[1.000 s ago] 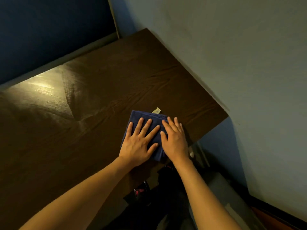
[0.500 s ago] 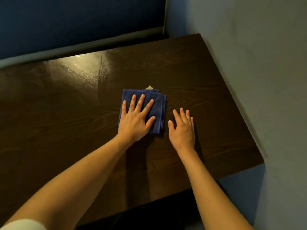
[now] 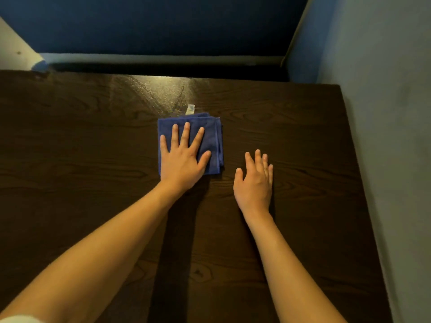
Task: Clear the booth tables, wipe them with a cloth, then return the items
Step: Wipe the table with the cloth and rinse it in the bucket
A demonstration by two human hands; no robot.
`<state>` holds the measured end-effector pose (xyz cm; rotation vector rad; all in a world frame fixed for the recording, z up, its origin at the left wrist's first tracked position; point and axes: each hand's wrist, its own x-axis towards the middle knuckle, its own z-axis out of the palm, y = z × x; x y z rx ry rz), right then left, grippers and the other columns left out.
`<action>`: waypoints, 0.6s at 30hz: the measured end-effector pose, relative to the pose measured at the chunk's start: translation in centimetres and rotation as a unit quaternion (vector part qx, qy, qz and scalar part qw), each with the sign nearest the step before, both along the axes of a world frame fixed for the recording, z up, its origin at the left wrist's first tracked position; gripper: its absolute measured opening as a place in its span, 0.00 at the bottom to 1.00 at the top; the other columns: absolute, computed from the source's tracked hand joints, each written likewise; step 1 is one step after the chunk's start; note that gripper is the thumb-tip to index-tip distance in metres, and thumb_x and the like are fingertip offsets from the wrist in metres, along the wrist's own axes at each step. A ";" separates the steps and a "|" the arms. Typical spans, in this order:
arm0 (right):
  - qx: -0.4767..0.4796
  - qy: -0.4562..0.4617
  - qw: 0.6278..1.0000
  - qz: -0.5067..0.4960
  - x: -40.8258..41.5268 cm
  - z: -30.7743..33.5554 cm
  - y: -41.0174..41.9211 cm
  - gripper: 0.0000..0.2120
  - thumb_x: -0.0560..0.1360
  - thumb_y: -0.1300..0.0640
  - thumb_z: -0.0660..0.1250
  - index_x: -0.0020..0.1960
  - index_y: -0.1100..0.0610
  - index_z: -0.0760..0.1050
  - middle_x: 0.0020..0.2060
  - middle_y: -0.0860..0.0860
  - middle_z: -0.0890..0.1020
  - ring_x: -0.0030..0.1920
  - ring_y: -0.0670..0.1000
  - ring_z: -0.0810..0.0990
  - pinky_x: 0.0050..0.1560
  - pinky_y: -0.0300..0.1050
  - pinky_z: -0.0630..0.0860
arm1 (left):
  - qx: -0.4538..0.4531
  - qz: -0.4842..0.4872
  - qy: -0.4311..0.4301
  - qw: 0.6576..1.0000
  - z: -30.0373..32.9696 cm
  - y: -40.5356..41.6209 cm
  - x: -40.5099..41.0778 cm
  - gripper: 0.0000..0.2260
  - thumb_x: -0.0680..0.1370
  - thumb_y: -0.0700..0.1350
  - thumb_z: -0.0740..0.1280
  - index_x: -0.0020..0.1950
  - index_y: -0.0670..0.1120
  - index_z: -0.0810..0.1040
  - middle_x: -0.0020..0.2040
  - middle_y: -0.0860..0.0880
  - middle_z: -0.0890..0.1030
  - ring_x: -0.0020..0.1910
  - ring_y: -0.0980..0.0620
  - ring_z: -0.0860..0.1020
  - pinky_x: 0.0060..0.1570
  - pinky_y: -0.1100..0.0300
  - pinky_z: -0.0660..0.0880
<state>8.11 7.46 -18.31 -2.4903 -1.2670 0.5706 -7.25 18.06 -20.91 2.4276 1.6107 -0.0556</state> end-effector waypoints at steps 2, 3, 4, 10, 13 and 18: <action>0.013 -0.012 1.000 0.005 -0.4 -0.1 1.2 0.25 0.83 0.52 0.58 0.79 0.53 0.60 0.80 0.53 0.56 0.81 0.53 0.49 0.79 0.52 0.42 | -0.001 0.005 0.004 1.000 0.0 -2.5 -0.6 0.32 0.80 0.68 0.42 0.83 0.59 0.46 0.83 0.48 0.46 0.82 0.42 0.41 0.77 0.37 0.40; 0.020 -0.013 1.000 0.009 -0.5 -0.2 1.8 0.25 0.83 0.52 0.59 0.79 0.53 0.61 0.80 0.54 0.57 0.81 0.54 0.50 0.79 0.52 0.43 | -0.002 0.005 0.008 1.000 -0.1 -3.5 -0.9 0.32 0.80 0.68 0.42 0.83 0.59 0.46 0.83 0.48 0.46 0.82 0.42 0.41 0.77 0.37 0.40; 0.026 -0.012 1.000 0.013 -0.5 -0.2 2.4 0.25 0.83 0.52 0.59 0.78 0.53 0.62 0.80 0.54 0.58 0.81 0.54 0.51 0.79 0.53 0.43 | -0.002 0.004 0.011 1.000 -0.1 -4.2 -1.0 0.32 0.80 0.68 0.42 0.83 0.59 0.46 0.83 0.48 0.46 0.82 0.42 0.41 0.77 0.37 0.40; 0.034 -0.032 0.998 0.038 1.1 -1.0 5.4 0.24 0.82 0.51 0.60 0.77 0.52 0.65 0.79 0.54 0.61 0.80 0.55 0.53 0.79 0.54 0.45 | 0.008 0.005 0.007 1.000 -0.4 -1.4 0.8 0.31 0.81 0.67 0.44 0.83 0.59 0.45 0.83 0.47 0.47 0.82 0.42 0.42 0.77 0.36 0.41; 0.041 -0.042 0.997 0.044 2.2 -1.3 6.4 0.23 0.83 0.51 0.60 0.77 0.51 0.66 0.78 0.54 0.62 0.80 0.55 0.55 0.79 0.54 0.46 | 0.018 0.001 -0.002 1.000 -0.5 2.5 3.3 0.31 0.81 0.66 0.44 0.83 0.59 0.48 0.83 0.47 0.48 0.82 0.42 0.43 0.77 0.36 0.41; 0.049 -0.051 0.997 0.025 2.6 -1.5 8.1 0.22 0.83 0.55 0.59 0.76 0.51 0.66 0.78 0.53 0.63 0.80 0.54 0.55 0.79 0.55 0.45 | 0.027 -0.007 0.001 1.000 -0.8 8.4 6.9 0.30 0.82 0.65 0.46 0.83 0.57 0.49 0.83 0.47 0.48 0.82 0.42 0.44 0.77 0.36 0.40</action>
